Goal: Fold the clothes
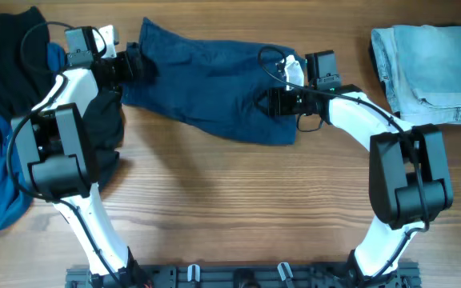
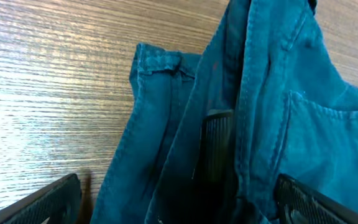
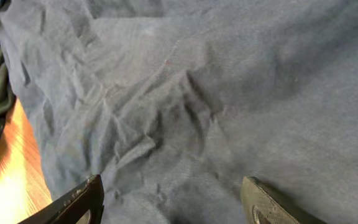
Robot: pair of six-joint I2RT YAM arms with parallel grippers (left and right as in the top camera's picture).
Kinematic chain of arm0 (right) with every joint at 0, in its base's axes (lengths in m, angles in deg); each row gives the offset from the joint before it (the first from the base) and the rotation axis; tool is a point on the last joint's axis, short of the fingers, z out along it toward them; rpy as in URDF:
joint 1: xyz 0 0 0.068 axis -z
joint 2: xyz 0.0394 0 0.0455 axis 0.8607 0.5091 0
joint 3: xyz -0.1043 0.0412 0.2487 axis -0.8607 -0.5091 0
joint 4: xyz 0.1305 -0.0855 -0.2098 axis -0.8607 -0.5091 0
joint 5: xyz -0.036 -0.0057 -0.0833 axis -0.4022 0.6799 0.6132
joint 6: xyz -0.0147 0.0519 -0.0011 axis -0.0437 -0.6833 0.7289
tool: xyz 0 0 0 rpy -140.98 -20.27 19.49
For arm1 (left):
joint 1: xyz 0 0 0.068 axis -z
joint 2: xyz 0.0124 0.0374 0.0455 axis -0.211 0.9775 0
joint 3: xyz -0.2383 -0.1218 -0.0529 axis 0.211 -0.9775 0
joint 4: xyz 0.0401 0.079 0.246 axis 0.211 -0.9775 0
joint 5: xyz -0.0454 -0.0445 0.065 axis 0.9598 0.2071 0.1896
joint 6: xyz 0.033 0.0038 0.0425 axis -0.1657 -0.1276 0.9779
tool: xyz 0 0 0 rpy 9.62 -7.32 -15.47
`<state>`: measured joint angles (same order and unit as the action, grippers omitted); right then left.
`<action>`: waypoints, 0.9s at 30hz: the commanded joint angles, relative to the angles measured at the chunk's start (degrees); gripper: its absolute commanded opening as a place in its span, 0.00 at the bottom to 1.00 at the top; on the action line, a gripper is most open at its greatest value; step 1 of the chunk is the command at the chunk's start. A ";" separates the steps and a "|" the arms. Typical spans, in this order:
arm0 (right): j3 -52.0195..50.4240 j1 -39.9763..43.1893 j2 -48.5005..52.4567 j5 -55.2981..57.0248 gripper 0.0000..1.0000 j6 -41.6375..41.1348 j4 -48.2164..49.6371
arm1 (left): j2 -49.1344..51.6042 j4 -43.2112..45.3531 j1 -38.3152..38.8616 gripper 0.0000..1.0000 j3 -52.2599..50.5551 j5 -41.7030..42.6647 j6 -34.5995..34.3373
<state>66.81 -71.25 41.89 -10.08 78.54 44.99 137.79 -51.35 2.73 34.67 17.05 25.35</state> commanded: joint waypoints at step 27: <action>-0.07 10.97 0.74 2.86 0.04 1.29 -0.35 | 1.25 -24.81 4.20 0.04 0.83 -0.04 -11.58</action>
<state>66.81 -60.30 41.94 -6.89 79.18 44.95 138.62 -74.83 7.51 37.10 22.16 14.51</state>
